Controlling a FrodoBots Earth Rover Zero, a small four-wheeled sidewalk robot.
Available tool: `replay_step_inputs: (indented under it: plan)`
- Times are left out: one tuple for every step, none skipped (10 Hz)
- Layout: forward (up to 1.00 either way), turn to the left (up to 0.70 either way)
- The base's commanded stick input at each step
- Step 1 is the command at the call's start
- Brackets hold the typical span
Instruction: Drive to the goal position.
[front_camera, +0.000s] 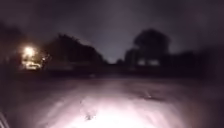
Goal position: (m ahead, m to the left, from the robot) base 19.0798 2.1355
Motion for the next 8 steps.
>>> replay_step_inputs:
  plan:
    - [0.7,0.0]
    - [0.7,0.0]
    - [0.7,0.0]
    - [0.7,0.0]
    - [0.7,0.0]
    - [0.7,0.0]
    - [0.7,0.0]
    - [0.7,0.0]
